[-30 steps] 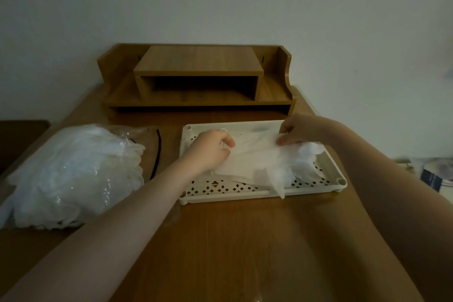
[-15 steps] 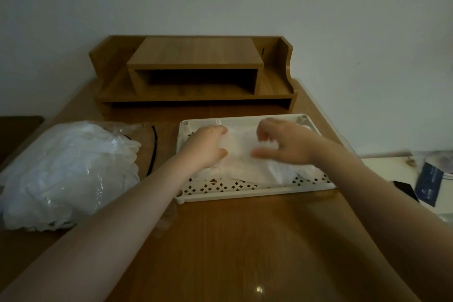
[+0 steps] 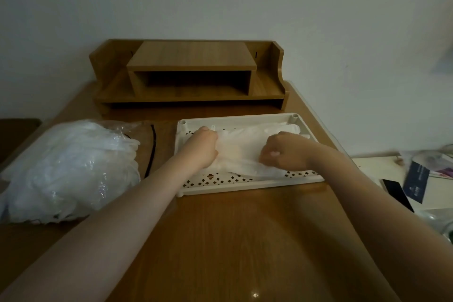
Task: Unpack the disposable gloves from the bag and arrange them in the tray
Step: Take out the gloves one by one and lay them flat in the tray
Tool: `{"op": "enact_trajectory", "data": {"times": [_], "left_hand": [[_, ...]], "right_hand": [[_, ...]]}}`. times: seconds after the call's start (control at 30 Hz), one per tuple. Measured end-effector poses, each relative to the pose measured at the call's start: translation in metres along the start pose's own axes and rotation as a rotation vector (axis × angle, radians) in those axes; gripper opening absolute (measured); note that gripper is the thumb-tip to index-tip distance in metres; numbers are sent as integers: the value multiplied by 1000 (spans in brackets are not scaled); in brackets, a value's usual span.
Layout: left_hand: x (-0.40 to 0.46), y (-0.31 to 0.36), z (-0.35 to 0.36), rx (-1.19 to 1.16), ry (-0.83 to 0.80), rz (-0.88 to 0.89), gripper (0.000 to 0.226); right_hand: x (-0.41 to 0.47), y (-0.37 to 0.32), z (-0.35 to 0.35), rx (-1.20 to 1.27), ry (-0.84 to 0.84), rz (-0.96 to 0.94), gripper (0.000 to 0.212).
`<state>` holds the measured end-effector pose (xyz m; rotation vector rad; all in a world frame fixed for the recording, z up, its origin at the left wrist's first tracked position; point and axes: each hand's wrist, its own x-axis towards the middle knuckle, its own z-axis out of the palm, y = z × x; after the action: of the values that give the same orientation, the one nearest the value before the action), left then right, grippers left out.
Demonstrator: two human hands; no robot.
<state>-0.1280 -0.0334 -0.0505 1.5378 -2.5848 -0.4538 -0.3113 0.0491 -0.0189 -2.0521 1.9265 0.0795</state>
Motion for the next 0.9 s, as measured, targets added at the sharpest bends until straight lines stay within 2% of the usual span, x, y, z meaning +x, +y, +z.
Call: {"op": "enact_trajectory", "data": {"times": [0.07,0.17,0.23,0.3,0.37,0.43,0.53,0.63,0.8,0.9], "left_hand": [[-5,4,1,92,59,-28,29],[-12,16,3,223,232,63,30],[-13,25,10,203,264,196,45],[-8,26,20,220,148,264,53],[-1,16,29,243,-29,180,61],[5,5,34,266,-128,74,76],[5,-1,36,285,-145,-1,89],[3,-5,33,295,-150,-12,90],[-7,-17,26,322,-161,-21,90],[-17,-18,13,296,-151,23,84]], "right_hand": [[3,-3,0,44,98,52,40],[14,-6,16,-155,336,37,42],[24,-6,32,-152,282,20,67],[33,-2,44,-117,158,3,79],[38,4,48,-101,82,15,80],[38,9,47,-109,63,51,79],[36,17,47,-109,88,149,80],[37,24,49,-47,118,274,92],[37,14,54,-2,92,291,105],[31,0,49,-106,235,301,99]]}}
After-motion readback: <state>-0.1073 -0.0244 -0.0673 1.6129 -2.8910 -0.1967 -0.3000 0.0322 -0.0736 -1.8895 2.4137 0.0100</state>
